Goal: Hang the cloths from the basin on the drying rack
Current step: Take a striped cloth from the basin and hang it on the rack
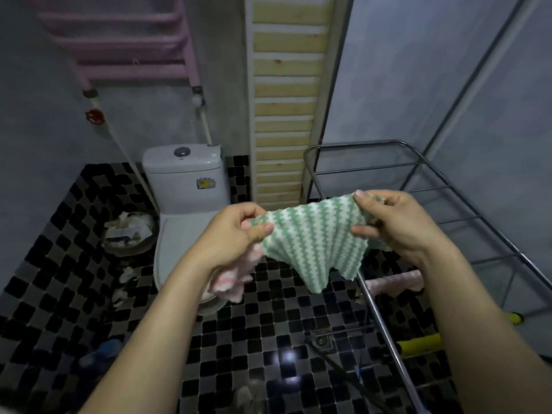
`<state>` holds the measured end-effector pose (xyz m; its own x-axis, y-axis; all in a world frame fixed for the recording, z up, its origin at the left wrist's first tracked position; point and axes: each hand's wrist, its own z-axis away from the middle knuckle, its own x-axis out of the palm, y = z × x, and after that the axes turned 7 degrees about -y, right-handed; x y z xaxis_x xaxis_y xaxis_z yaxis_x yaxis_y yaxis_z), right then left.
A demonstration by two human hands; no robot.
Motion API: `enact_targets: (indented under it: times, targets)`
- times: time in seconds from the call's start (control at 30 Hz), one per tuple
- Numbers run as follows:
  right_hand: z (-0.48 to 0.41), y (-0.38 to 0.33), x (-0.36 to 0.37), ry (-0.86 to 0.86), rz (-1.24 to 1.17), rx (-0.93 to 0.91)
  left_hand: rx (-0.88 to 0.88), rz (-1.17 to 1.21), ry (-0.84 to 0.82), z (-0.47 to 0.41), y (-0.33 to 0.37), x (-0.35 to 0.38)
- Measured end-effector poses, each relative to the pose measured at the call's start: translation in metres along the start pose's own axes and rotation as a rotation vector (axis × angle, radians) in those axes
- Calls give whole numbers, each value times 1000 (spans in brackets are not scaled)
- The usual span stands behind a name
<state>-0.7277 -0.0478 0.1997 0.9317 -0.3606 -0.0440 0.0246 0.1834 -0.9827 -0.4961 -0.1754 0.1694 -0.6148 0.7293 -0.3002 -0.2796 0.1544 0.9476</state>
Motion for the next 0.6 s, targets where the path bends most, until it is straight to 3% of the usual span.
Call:
enact_targets:
  times: [0.13, 0.3, 0.47, 0.6]
  targets:
    - [-24, -17, -11, 101, 1, -36, 127, 7, 110, -53, 6, 2]
    - [-53, -22, -37, 300, 135, -207, 203, 193, 228, -105, 31, 26]
    - [-80, -6, -72, 450, 217, -206, 200, 141, 148, -157, 30, 54]
    - [-103, 22, -106, 488, 270, -42, 24, 175, -33, -195, 14, 82]
